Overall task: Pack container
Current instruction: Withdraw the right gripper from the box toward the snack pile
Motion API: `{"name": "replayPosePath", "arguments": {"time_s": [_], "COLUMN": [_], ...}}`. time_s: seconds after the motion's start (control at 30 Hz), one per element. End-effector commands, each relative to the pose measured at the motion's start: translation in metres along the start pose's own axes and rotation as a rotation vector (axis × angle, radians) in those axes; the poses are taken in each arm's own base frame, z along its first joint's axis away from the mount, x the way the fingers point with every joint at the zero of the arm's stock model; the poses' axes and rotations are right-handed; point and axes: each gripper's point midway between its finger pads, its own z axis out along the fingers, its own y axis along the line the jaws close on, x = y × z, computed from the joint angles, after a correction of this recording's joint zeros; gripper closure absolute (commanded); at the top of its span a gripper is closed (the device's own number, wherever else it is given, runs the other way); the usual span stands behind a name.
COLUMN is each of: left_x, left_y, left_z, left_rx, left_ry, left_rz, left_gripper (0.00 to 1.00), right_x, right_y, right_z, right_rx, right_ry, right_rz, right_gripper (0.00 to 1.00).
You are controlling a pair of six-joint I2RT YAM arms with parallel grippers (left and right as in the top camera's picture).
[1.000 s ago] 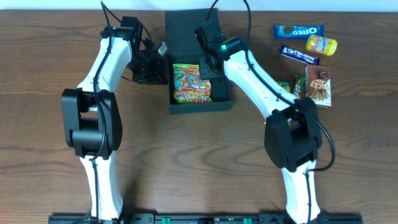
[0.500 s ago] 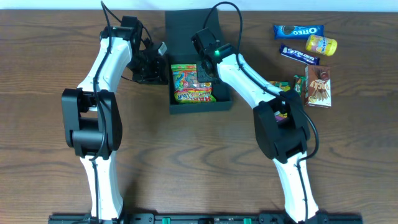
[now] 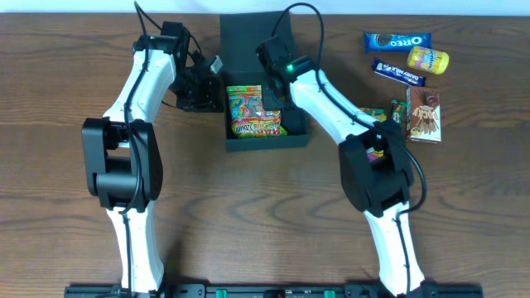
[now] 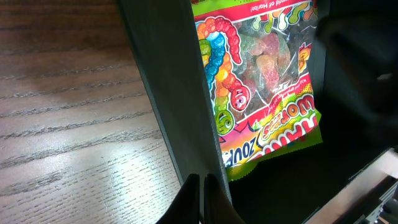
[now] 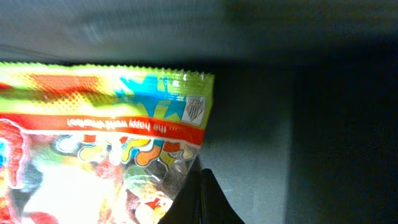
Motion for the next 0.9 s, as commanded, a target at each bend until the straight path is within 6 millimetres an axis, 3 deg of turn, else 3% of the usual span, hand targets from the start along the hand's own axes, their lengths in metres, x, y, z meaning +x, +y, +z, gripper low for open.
{"name": "replayPosePath", "arguments": {"time_s": [0.0, 0.13, 0.2, 0.23, 0.27, 0.33, 0.4, 0.47, 0.6, 0.73, 0.87], "left_x": [0.0, -0.001, -0.001, -0.001, -0.001, -0.001, -0.003, -0.005, -0.009, -0.008, -0.009], "left_y": [-0.001, -0.001, -0.001, -0.001, -0.001, -0.001, -0.001, -0.001, 0.001, 0.008, 0.008], "left_z": [-0.007, -0.007, -0.007, -0.007, -0.007, -0.007, -0.007, -0.008, -0.008, -0.008, -0.01], "left_rx": [-0.002, -0.002, -0.002, -0.002, -0.002, -0.003, -0.003, -0.003, -0.011, -0.053, -0.053], "left_ry": [-0.016, -0.016, -0.016, -0.016, -0.016, -0.019, -0.027, -0.035, -0.049, -0.048, -0.054], "left_rz": [-0.009, -0.008, -0.008, -0.008, -0.008, -0.007, -0.003, -0.017, -0.043, -0.089, -0.109], "left_gripper": [0.94, 0.94, 0.94, 0.94, 0.93, 0.77, 0.17, 0.02, 0.05, 0.04, 0.05], "right_x": [-0.076, -0.117, -0.127, -0.131, -0.134, -0.137, -0.14, -0.141, -0.142, -0.147, -0.146], "right_y": [-0.02, -0.064, -0.095, -0.119, -0.142, -0.172, -0.211, -0.235, -0.254, -0.25, -0.249], "right_z": [-0.102, -0.168, -0.186, -0.192, -0.192, -0.189, -0.187, -0.184, -0.178, -0.177, -0.177], "right_rx": [-0.017, 0.019, 0.057, 0.09, 0.117, 0.15, 0.197, 0.2, 0.108, -0.009, -0.016], "right_ry": [-0.272, -0.458, -0.503, -0.517, -0.519, -0.516, -0.519, -0.522, -0.517, -0.507, -0.5], "right_rz": [0.082, 0.158, 0.21, 0.246, 0.281, 0.317, 0.344, 0.419, 0.564, 0.562, 0.561], "right_gripper": [0.99, 0.99, 0.93, 0.75, 0.44, 0.04, 0.01, 0.01, 0.01, 0.01, 0.01]}}
